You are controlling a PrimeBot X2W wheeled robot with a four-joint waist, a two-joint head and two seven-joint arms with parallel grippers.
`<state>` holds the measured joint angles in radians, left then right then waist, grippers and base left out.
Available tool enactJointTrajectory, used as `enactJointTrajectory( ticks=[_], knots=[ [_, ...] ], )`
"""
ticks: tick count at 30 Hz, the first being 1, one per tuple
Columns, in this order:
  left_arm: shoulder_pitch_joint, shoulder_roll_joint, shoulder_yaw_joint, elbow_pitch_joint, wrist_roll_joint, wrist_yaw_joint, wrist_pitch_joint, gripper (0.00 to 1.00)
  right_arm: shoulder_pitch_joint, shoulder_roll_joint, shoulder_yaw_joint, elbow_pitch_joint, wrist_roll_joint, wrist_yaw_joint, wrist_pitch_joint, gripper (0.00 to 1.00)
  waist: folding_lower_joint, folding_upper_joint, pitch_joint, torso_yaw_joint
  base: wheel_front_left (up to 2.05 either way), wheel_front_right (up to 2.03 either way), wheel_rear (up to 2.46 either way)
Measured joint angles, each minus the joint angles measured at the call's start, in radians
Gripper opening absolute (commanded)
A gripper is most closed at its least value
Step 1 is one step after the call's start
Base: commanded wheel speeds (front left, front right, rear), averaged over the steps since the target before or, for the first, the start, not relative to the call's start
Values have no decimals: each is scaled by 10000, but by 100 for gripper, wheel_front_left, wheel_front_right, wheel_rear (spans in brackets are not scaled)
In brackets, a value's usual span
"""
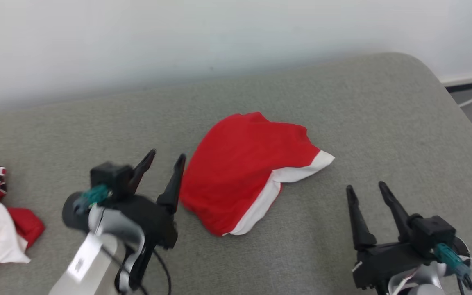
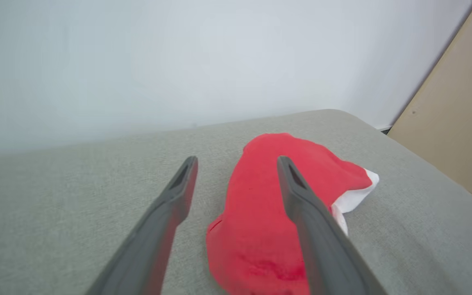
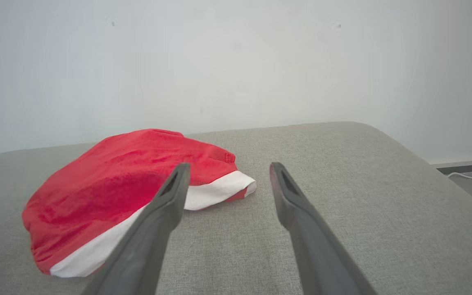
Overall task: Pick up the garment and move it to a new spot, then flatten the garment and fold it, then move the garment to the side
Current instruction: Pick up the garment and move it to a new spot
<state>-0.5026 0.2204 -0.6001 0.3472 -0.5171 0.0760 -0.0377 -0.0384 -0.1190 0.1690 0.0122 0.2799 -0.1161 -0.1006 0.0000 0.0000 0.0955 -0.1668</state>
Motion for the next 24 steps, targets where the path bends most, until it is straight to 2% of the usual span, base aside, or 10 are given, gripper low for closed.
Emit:
enactJointTrajectory(
  ticks=[3,9,17,21,24],
  knots=[
    [1014,299,345,-708,19,263,-752,100,323,-21,-307,6,232,-21,-293,100,0,0,-261,330,0,0,0],
    [2669,698,882,-1937,422,454,-2017,100,810,-23,-826,-102,717,-13,-872,100,-1,0,-685,1057,0,0,0],
    [4364,796,1983,-2654,550,483,-2094,100,978,-102,-974,127,694,-13,-1133,100,-2,0,-1040,1884,0,0,0],
    [5448,704,3009,-2800,763,483,-2098,100,1073,-98,-974,251,694,-13,-1198,100,-1,-1,-1186,2265,0,0,0],
    [6065,765,3227,-2947,907,481,-2098,100,1104,-98,-918,418,686,-10,-1210,100,-2,0,-1282,2461,0,0,0]
  ],
)
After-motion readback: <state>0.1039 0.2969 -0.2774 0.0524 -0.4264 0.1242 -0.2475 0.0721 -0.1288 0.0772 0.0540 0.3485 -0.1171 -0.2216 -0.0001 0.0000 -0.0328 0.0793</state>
